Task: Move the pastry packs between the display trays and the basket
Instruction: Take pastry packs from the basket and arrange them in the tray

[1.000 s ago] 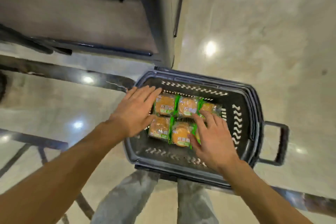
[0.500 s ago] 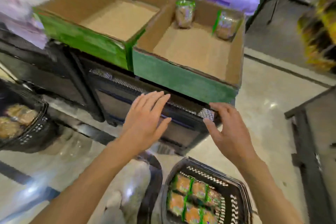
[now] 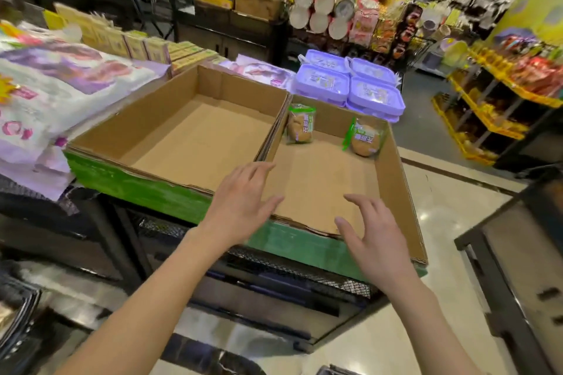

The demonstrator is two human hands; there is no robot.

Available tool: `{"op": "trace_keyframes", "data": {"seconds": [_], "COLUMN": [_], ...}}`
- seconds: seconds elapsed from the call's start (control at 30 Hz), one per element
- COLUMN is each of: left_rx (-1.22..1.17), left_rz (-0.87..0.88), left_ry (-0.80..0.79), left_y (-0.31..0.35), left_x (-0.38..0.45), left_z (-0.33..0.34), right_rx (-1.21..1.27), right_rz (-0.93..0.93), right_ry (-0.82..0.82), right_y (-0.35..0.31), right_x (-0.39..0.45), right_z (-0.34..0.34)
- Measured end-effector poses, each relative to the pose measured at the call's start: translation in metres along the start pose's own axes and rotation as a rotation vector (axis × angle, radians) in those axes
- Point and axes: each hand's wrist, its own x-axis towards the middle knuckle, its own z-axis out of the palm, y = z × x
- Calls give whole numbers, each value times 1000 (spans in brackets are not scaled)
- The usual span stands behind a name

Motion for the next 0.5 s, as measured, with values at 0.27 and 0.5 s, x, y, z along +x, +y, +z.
{"op": "trace_keyframes", "data": {"seconds": [0.27,0.5], "left_rx": [186,244], "left_rz": [-41,-52], "left_ry": [-245,-272], "left_y": [-40,-57], "left_x": [137,196], "left_z": [71,96], "right_rx": [127,223], "right_rz": [107,133], "right_ry": [-108,-142], "right_y": [58,87], "right_x": [144,277], "right_z": [53,98]}}
